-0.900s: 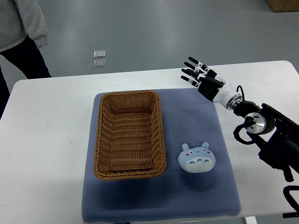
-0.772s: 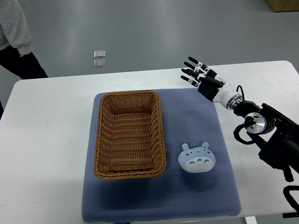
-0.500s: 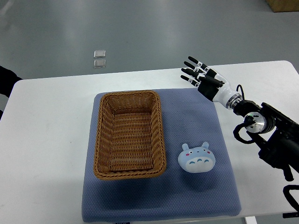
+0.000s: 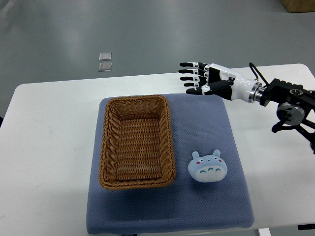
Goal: Place blue toy in brown basket
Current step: 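Lower the right hand over the light-blue plush toy beside the basket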
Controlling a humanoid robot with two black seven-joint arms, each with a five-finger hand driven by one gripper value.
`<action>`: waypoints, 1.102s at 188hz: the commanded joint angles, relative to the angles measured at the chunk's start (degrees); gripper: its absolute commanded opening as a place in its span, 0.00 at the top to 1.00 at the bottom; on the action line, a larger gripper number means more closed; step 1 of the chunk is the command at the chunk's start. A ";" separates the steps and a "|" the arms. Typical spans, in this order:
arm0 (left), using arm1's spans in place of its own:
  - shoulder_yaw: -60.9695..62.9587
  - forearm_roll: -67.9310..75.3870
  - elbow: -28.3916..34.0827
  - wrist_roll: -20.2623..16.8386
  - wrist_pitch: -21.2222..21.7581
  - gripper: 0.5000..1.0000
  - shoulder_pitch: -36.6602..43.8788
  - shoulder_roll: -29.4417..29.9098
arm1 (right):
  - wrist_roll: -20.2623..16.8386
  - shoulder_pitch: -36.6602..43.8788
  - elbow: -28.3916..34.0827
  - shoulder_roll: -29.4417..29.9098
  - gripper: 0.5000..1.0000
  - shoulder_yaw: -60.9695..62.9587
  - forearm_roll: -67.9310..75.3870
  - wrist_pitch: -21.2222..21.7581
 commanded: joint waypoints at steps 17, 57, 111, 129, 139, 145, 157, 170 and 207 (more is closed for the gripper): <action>0.23 -0.01 0.05 0.10 -0.04 0.00 0.00 0.00 | -0.10 9.75 11.24 -12.11 0.17 -13.43 -9.24 0.52; 0.31 -0.01 0.49 0.10 -0.13 0.00 0.00 0.00 | -0.10 18.36 24.16 -21.34 0.17 -25.91 -21.37 0.87; 0.31 -0.01 0.23 0.10 -0.04 0.00 0.00 0.00 | 0.60 16.16 29.52 -23.89 0.18 -28.55 -24.09 -2.38; 0.31 -0.01 0.40 0.10 -0.04 0.00 0.00 0.00 | 0.60 14.58 29.96 -23.98 0.18 -28.55 -24.18 -2.64; 0.31 -0.01 0.49 0.10 -0.04 0.00 0.00 0.00 | 0.60 13.61 30.22 -23.98 0.18 -28.55 -24.44 -2.73; 0.31 -0.01 0.49 0.10 -0.13 0.00 0.00 0.00 | 0.69 13.26 30.22 -23.98 0.18 -28.55 -24.70 -2.91; 0.31 -0.01 0.23 0.10 -0.13 0.00 0.00 0.00 | 0.69 12.12 30.13 -23.63 0.18 -28.46 -24.88 -4.40; 0.31 -0.01 0.23 0.10 -0.13 0.00 0.00 0.00 | 0.86 11.07 30.13 -23.36 0.18 -28.46 -24.97 -5.54; 0.31 -0.01 0.14 0.10 -0.13 0.00 0.00 0.00 | 1.22 9.13 29.78 -22.84 0.18 -28.46 -25.85 -5.98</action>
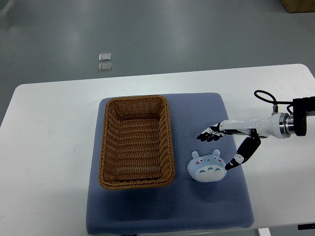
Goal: Place blue toy in brown basket
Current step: 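Lower the right hand over the light-blue plush toy beside the basket, then close the right hand's fingers around the light-blue plush toy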
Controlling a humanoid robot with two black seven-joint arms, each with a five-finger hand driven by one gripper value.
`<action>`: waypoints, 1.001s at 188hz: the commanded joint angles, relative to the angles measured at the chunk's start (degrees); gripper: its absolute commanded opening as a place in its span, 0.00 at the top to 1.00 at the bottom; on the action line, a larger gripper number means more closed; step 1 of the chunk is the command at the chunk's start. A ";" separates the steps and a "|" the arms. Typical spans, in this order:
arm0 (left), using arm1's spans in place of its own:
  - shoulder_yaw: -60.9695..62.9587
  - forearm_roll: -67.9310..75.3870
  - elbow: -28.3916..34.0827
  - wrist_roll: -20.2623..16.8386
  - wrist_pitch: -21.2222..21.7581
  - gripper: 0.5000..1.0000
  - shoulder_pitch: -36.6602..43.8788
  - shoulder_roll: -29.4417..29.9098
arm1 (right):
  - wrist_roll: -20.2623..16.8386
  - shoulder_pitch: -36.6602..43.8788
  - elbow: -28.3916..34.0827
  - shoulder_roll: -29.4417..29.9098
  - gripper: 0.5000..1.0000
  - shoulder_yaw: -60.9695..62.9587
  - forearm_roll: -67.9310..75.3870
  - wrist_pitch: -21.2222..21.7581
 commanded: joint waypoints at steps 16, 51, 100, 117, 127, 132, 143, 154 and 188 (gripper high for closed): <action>-0.01 0.00 -0.09 0.00 -0.02 0.00 0.00 0.00 | 0.10 -1.93 -0.98 1.32 0.18 0.11 -0.94 -1.11; -0.01 0.00 0.00 0.00 -0.02 0.00 0.00 0.00 | 0.10 -2.80 -3.17 3.42 0.18 0.19 -1.03 -2.51; -0.01 0.00 0.35 0.00 -0.02 0.00 0.00 0.00 | 0.10 -5.00 -4.58 5.45 0.18 0.46 -1.64 -3.04; -0.01 0.00 0.35 0.00 -0.02 0.00 0.09 0.00 | 0.10 -5.44 -4.58 5.53 0.18 0.46 -1.64 -3.13; -0.01 0.00 0.35 0.00 -0.02 0.00 0.09 0.00 | 0.10 -5.62 -4.58 5.53 0.18 0.46 -1.64 -3.30; -0.01 0.00 0.35 0.00 -0.02 0.00 0.09 0.00 | 0.10 -5.70 -4.58 5.53 0.18 0.46 -1.64 -3.48; -0.01 0.00 0.35 0.00 -0.02 0.00 0.09 0.00 | 0.10 -6.06 -4.58 5.62 0.18 0.46 -1.64 -3.74; -0.01 0.00 0.35 0.00 -0.02 0.00 0.09 0.00 | 0.10 -6.58 -4.67 5.62 0.18 0.46 -1.64 -4.01; -0.01 0.00 0.35 0.00 -0.02 0.00 0.09 0.00 | 0.10 -7.46 -4.67 5.89 0.18 0.46 -1.73 -4.88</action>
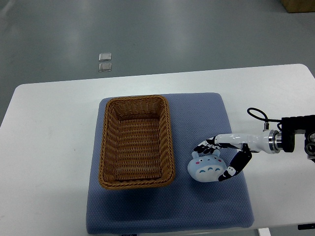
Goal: Place blue toy in brown basket
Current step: 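Close the right hand's fingers around the light-blue plush toy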
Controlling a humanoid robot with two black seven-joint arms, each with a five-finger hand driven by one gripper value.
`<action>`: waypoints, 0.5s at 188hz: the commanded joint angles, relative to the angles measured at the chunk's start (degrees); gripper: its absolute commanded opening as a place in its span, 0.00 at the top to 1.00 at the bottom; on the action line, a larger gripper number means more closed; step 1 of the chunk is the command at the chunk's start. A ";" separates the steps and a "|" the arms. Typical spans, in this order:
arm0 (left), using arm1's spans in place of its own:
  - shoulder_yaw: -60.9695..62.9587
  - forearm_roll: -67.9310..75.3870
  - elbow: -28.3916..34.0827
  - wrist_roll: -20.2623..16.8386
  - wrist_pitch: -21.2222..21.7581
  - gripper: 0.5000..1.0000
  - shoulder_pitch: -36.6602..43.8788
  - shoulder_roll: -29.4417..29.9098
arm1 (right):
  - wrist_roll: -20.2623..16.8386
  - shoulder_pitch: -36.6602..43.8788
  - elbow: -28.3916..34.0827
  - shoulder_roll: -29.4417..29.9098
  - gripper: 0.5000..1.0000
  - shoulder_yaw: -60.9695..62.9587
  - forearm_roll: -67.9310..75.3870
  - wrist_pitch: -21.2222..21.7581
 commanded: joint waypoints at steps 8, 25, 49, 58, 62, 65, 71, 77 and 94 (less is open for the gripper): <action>0.00 0.00 -0.05 0.00 0.00 0.00 0.00 0.00 | 0.00 -0.56 -0.01 0.24 0.18 -0.01 -0.01 -0.51; 0.00 0.00 -0.05 0.00 0.00 0.00 0.00 0.00 | 0.00 -1.18 -0.01 0.24 0.19 -0.01 -0.01 -0.60; 0.00 0.00 0.03 0.00 0.00 0.00 0.00 0.00 | 0.26 -1.97 -0.09 0.76 0.21 -0.01 -0.01 -1.65; 0.00 0.00 0.03 0.00 0.00 0.00 0.00 0.00 | 0.62 -2.06 -0.18 1.11 0.30 -0.10 -0.62 -2.01; 0.00 0.00 0.03 0.00 0.00 0.00 0.00 0.00 | 0.70 -2.14 -0.27 1.20 0.36 -0.10 -1.06 -2.09; 0.00 0.00 0.03 0.00 0.00 0.00 0.00 0.00 | 0.70 -2.23 -0.36 1.20 0.39 -0.10 -1.24 -2.18; 0.00 0.00 0.03 0.00 0.00 0.00 0.00 0.00 | 0.79 -2.67 -0.53 1.29 0.49 -0.10 -1.94 -2.45; -0.09 0.00 0.12 0.00 0.00 0.00 0.09 0.00 | 1.06 -3.02 -0.53 1.47 0.62 -0.10 -2.64 -2.71; -0.09 0.00 0.12 0.00 0.00 0.00 0.09 0.00 | 2.20 -3.20 -0.62 1.91 0.91 -0.10 -3.96 -4.03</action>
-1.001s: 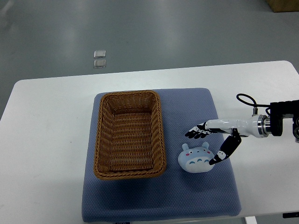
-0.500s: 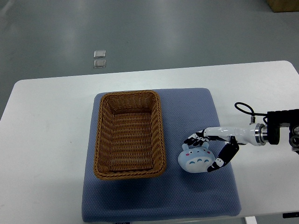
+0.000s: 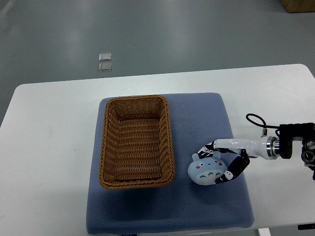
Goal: Place blue toy in brown basket
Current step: 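Close the right hand's fingers around the light-blue plush toy, then lift the toy and carry it over the wicker basket with the right hand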
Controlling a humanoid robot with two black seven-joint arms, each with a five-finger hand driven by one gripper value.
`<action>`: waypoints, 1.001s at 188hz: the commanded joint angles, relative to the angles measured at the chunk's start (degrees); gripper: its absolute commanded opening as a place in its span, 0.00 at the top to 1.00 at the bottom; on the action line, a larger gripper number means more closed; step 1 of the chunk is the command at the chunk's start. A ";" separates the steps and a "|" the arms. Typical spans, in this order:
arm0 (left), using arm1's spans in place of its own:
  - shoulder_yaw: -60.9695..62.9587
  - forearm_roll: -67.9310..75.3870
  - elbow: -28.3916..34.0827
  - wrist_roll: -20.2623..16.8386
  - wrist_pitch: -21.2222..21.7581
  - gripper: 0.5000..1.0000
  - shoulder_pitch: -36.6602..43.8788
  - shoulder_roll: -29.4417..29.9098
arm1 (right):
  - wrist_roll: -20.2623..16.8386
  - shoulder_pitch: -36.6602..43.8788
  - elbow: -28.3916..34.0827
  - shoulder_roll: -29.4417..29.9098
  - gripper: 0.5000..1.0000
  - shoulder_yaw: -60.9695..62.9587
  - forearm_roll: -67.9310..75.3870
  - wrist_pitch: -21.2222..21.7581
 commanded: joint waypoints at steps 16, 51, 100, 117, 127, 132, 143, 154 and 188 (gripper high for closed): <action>-0.04 0.00 0.05 0.00 0.00 0.00 0.03 0.00 | 2.89 0.26 -0.11 -0.19 1.00 -0.19 -1.66 -0.87; -0.04 0.00 0.14 0.00 0.09 0.00 0.03 0.00 | 3.86 3.33 0.07 -1.25 1.00 0.25 -1.66 -0.60; 0.05 0.00 0.05 0.00 0.09 0.00 0.03 0.00 | 3.95 10.80 -0.11 -0.90 1.00 0.25 -0.79 0.98; 0.05 0.00 0.05 0.00 0.09 0.00 0.03 0.00 | 3.95 13.62 -1.51 0.77 1.00 0.16 1.24 1.15; 0.05 0.00 0.05 0.00 0.09 0.00 0.03 0.00 | 3.77 15.38 -3.45 2.79 1.00 -0.01 2.29 1.15; -0.04 0.00 0.05 0.00 0.09 0.00 0.03 0.00 | 3.77 15.99 -4.41 3.76 1.00 -0.28 2.47 1.24; 0.05 0.00 0.05 0.00 0.09 0.00 -0.05 0.00 | 3.69 18.01 -7.92 6.83 1.00 -0.71 2.64 1.42; -0.04 0.00 0.05 0.00 0.09 0.00 0.03 0.00 | 3.69 19.68 -11.36 10.26 1.00 -0.89 2.82 1.50; -0.04 0.00 -0.04 0.00 0.09 0.00 -0.05 0.00 | 3.51 23.02 -22.42 23.44 1.00 -3.44 5.72 0.98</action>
